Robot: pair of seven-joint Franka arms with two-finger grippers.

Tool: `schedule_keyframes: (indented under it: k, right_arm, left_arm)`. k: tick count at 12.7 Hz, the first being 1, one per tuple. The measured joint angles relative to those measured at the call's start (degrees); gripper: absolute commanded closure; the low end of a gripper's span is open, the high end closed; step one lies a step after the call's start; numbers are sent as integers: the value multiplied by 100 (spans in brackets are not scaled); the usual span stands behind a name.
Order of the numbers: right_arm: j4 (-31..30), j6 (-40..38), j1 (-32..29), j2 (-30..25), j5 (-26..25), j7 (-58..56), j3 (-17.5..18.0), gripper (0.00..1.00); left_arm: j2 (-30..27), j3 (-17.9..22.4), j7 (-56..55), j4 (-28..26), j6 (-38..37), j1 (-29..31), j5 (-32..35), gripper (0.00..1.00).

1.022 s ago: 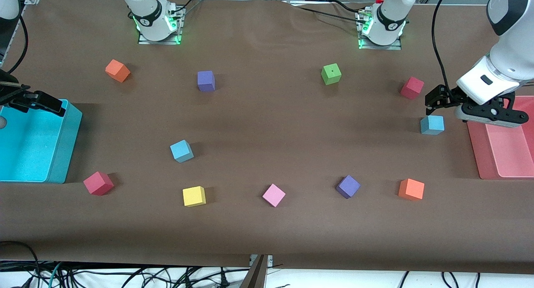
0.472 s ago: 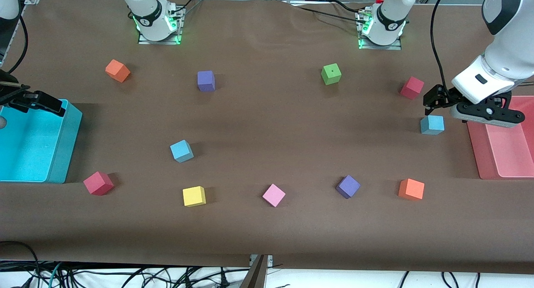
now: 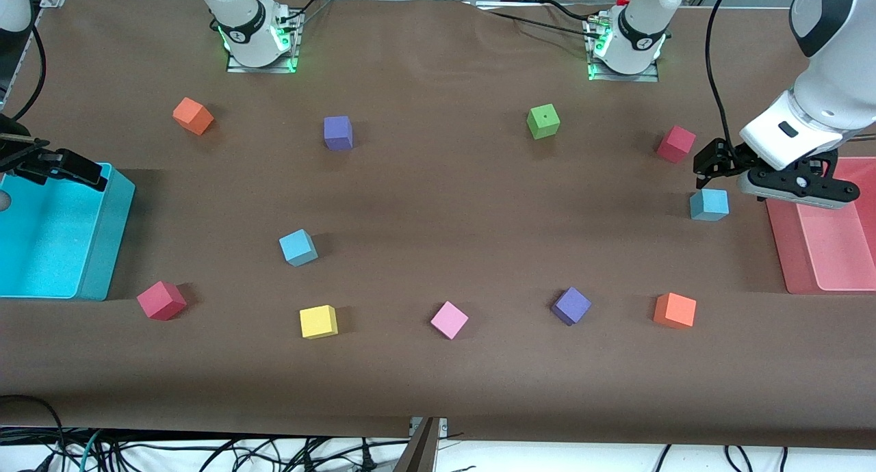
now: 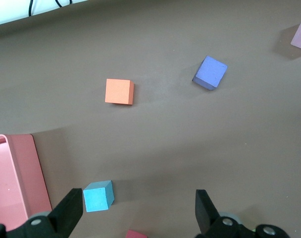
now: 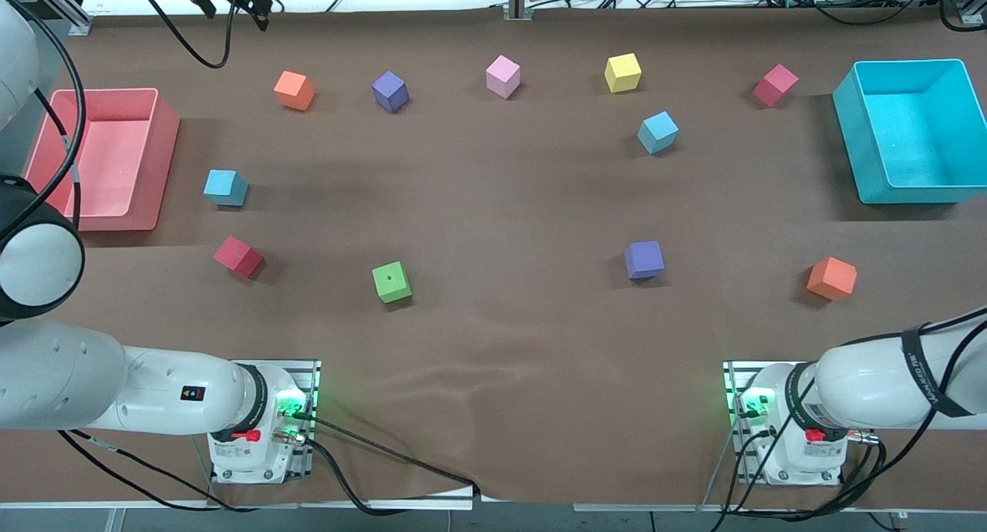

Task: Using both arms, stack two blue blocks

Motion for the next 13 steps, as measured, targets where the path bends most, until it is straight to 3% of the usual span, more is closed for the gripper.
schedule_keyframes:
  k: [13]
  right_arm:
    - [-18,2,38,207,176,-1,91,0]
  left_arm:
    - [6,5,0,-9,0,6,1,0]
